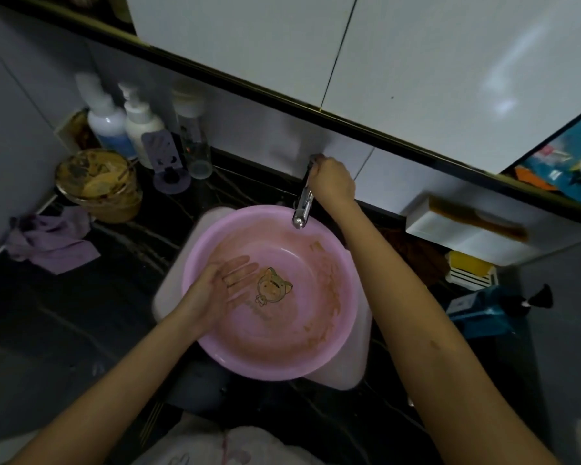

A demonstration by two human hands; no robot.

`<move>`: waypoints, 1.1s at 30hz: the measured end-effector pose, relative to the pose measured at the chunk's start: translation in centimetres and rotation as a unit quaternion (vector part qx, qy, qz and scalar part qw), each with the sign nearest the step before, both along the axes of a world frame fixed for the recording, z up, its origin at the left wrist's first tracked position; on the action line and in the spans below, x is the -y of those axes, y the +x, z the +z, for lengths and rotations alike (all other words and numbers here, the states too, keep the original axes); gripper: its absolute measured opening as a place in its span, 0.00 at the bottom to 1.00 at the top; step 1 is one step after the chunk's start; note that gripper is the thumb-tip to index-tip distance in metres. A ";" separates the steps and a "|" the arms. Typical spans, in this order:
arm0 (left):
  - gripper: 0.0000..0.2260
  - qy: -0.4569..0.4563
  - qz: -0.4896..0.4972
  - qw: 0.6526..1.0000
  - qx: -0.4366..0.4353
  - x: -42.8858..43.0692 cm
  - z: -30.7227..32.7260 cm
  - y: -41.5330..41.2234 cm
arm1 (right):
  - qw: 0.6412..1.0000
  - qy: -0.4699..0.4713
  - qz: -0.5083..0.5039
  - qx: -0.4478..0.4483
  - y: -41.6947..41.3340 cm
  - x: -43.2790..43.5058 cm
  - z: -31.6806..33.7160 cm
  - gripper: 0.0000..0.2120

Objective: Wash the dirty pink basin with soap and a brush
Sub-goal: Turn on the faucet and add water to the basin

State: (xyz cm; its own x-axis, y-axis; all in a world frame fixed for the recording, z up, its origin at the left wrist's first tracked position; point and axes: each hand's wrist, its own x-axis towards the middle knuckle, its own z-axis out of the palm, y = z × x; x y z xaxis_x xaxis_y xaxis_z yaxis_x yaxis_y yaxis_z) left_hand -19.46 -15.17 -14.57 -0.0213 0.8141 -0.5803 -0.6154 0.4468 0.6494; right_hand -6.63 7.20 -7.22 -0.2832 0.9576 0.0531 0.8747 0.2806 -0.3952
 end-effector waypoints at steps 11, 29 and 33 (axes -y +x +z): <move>0.17 -0.003 -0.002 1.000 0.011 0.2 0.2 1.0 | 0.999 -0.023 -0.034 0.033 -0.6 0.0 0.0 0.17; 0.16 0.085 -0.119 0.769 -0.622 2.4 -1.5 1.1 | 0.956 0.047 -0.290 0.015 15.0 17.3 -8.5 0.27; 0.37 -0.040 -0.188 0.646 -0.739 2.5 -2.2 0.4 | 0.925 -0.029 -0.359 0.120 18.5 21.2 -11.6 0.29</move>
